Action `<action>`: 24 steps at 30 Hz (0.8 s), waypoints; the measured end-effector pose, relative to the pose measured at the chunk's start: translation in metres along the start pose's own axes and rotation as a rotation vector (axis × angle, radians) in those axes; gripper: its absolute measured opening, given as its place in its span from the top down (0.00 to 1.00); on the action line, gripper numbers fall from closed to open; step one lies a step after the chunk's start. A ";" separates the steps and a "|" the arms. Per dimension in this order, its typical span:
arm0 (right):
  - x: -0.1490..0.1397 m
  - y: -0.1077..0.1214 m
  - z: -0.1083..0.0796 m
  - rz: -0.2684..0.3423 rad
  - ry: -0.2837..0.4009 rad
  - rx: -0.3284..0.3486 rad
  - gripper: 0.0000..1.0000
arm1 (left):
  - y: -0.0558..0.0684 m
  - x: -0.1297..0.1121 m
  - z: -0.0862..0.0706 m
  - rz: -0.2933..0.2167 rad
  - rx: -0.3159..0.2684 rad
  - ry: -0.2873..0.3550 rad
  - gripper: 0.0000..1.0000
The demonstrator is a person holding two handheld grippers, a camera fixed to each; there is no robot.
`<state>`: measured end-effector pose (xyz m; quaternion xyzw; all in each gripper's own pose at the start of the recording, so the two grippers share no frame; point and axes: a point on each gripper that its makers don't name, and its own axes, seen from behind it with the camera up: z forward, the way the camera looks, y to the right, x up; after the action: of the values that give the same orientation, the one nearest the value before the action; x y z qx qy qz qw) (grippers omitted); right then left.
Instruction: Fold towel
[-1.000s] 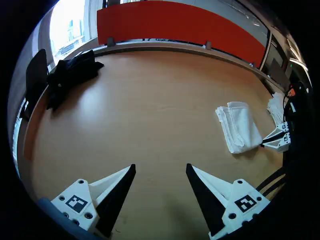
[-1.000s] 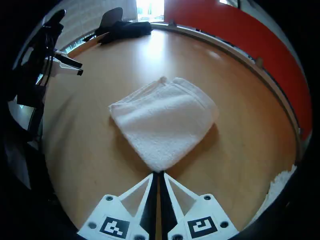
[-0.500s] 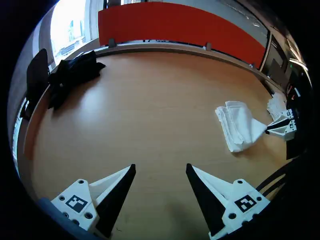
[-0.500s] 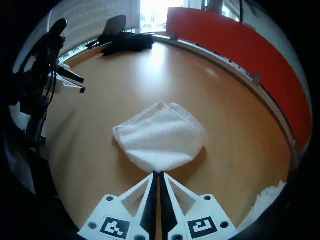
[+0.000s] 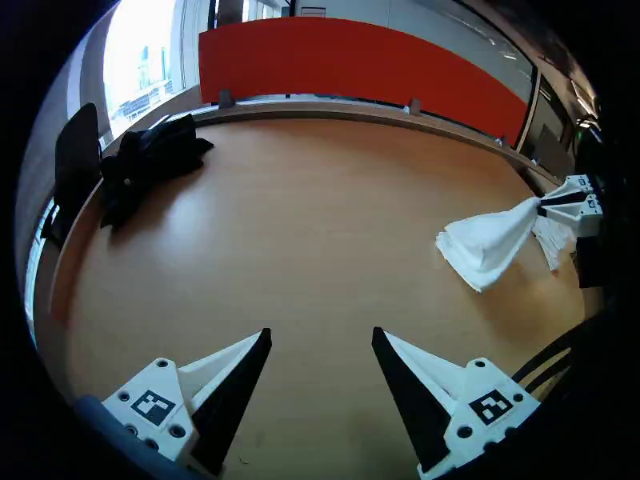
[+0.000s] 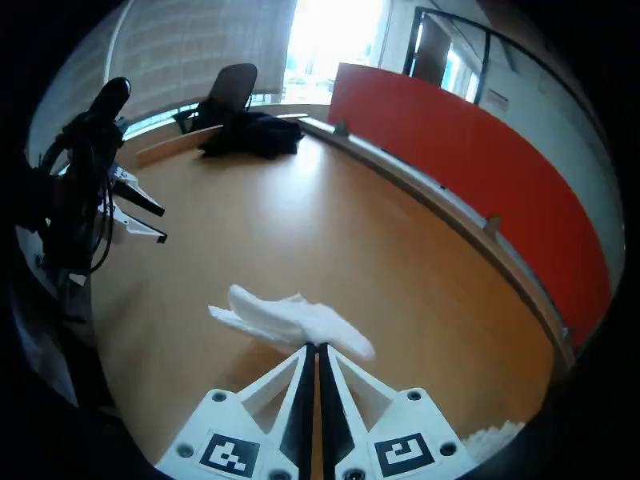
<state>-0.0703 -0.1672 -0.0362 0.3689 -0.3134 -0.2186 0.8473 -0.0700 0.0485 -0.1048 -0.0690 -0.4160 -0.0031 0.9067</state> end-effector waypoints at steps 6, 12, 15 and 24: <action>0.034 0.014 -0.015 -0.047 0.055 -0.031 0.96 | 0.001 0.005 -0.003 0.005 -0.004 0.016 0.06; 0.052 0.026 -0.029 -0.082 0.080 -0.065 0.96 | 0.003 0.008 -0.005 0.007 -0.011 0.028 0.06; 0.053 0.031 -0.034 -0.091 0.078 -0.077 0.96 | 0.005 0.009 -0.005 0.008 -0.015 0.031 0.06; 0.048 0.047 -0.047 -0.078 0.074 -0.110 0.96 | 0.010 0.012 -0.006 0.014 -0.026 0.038 0.07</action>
<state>0.0033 -0.1432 -0.0074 0.3414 -0.2547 -0.2547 0.8681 -0.0567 0.0578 -0.1006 -0.0835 -0.3981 -0.0034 0.9135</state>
